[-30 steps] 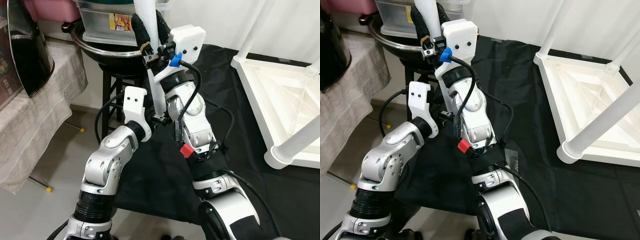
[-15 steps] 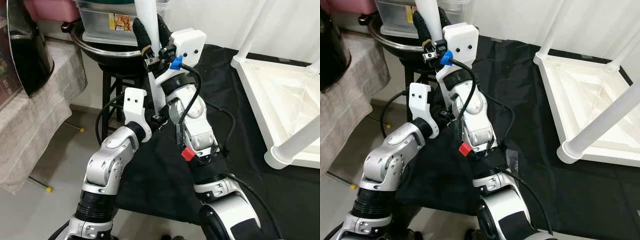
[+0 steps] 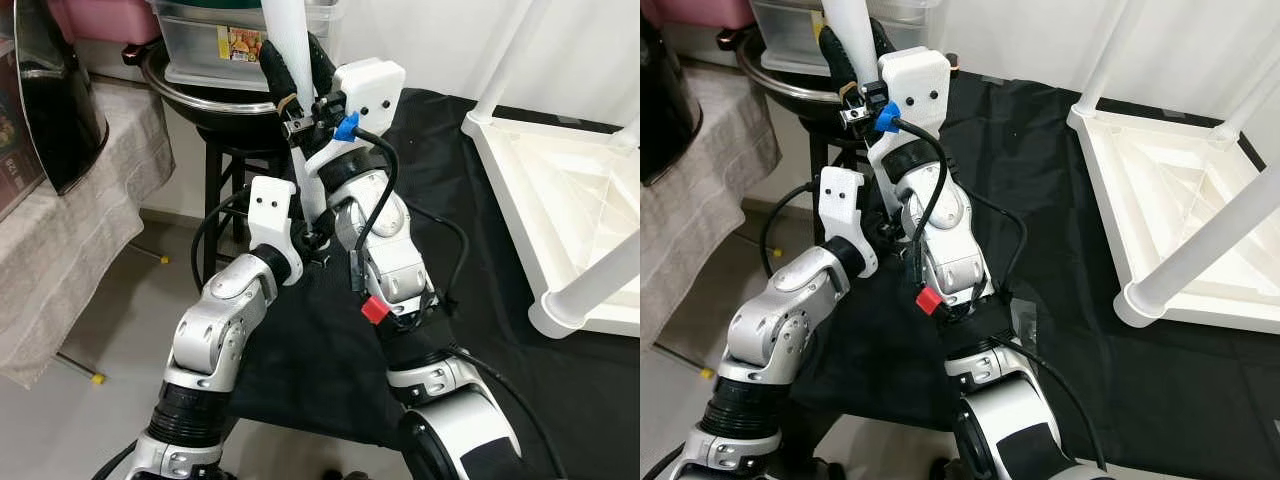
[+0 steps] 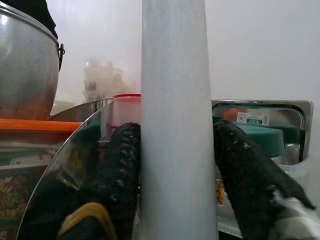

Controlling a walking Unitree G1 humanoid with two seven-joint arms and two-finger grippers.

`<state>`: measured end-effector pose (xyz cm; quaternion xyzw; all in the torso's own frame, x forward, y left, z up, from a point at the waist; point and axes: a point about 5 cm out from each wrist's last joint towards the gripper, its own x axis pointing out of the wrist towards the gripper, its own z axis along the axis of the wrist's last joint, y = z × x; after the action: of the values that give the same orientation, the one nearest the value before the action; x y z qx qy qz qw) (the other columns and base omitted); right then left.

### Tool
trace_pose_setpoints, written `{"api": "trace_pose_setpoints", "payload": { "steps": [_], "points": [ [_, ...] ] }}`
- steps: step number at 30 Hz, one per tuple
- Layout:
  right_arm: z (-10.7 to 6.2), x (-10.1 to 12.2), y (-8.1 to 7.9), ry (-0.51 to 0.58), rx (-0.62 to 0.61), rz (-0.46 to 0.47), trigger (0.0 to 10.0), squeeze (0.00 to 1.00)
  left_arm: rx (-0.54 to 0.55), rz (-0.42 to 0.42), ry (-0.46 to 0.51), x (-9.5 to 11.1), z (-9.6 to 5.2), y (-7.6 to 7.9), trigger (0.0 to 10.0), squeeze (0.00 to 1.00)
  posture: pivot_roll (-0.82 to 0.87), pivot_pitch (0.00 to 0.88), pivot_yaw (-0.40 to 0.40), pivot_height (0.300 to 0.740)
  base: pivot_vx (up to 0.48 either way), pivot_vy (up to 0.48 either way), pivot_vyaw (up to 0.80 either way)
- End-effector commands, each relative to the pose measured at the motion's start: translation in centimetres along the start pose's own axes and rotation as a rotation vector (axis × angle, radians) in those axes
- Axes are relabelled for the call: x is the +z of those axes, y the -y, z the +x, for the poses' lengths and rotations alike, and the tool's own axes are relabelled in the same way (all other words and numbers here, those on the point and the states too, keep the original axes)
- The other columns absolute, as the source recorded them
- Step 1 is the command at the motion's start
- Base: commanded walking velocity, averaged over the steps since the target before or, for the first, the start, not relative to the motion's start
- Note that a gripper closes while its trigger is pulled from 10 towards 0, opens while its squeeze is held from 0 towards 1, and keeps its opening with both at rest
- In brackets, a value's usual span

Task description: Building children table

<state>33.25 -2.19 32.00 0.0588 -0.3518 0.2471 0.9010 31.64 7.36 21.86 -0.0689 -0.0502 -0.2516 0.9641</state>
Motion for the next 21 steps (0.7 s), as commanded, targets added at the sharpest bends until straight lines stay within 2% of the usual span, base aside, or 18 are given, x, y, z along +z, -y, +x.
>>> {"api": "trace_pose_setpoints", "payload": {
  "steps": [1,2,3,6,7,9,10,14,21],
  "points": [
    [-0.2,-0.1,0.3,-0.008,-0.013,0.005,10.0,1.0,-0.002,0.023,-0.016,-0.5,-0.1,0.1,7.7,0.0,0.11,0.131,-0.096,0.74,0.0,0.0,0.0],
    [-0.2,-0.1,0.3,-0.008,-0.013,0.005,10.0,1.0,-0.002,0.023,-0.016,-0.5,-0.1,0.1,7.7,0.0,0.11,0.131,-0.096,0.74,0.0,0.0,0.0],
    [-0.2,-0.1,0.3,-0.009,-0.006,0.002,10.0,1.0,-0.003,0.042,-0.019,-0.5,-0.2,0.1,10.0,0.0,0.11,0.131,-0.096,0.74,0.0,0.0,0.0],
    [-0.3,-0.1,0.3,-0.014,-0.008,0.006,10.0,1.0,0.005,0.084,-0.019,-0.5,-0.3,-0.2,10.0,0.0,0.12,0.131,-0.094,0.74,0.0,0.0,0.0],
    [-0.2,-0.1,0.3,-0.015,-0.014,0.007,10.0,0.11,0.007,0.112,-0.02,-0.5,-0.3,-0.3,10.0,0.0,0.12,0.131,-0.093,0.74,0.0,0.0,0.0],
    [-0.2,-0.1,0.3,-0.015,-0.018,0.007,10.0,0.11,0.007,0.131,-0.022,-0.5,-0.4,-0.4,10.0,0.0,0.12,0.131,-0.093,0.74,0.0,0.0,0.0],
    [-0.2,0.0,0.4,-0.011,-0.023,0.004,10.0,0.0,0.004,0.16,-0.026,-0.6,-0.5,-0.6,10.0,0.0,0.12,0.129,-0.093,0.74,0.0,0.0,0.0],
    [0.0,0.3,0.6,-0.002,-0.025,0.007,10.0,0.0,0.007,0.183,-0.035,-0.7,-0.7,-1.2,10.0,0.0,0.12,0.128,-0.089,0.74,0.0,0.0,0.0],
    [0.3,0.8,0.5,-0.001,-0.031,0.088,10.0,0.0,0.014,0.226,-0.055,-0.6,-0.7,-2.3,10.0,0.0,0.12,0.124,-0.088,0.74,0.0,0.0,0.0]
  ]
}}
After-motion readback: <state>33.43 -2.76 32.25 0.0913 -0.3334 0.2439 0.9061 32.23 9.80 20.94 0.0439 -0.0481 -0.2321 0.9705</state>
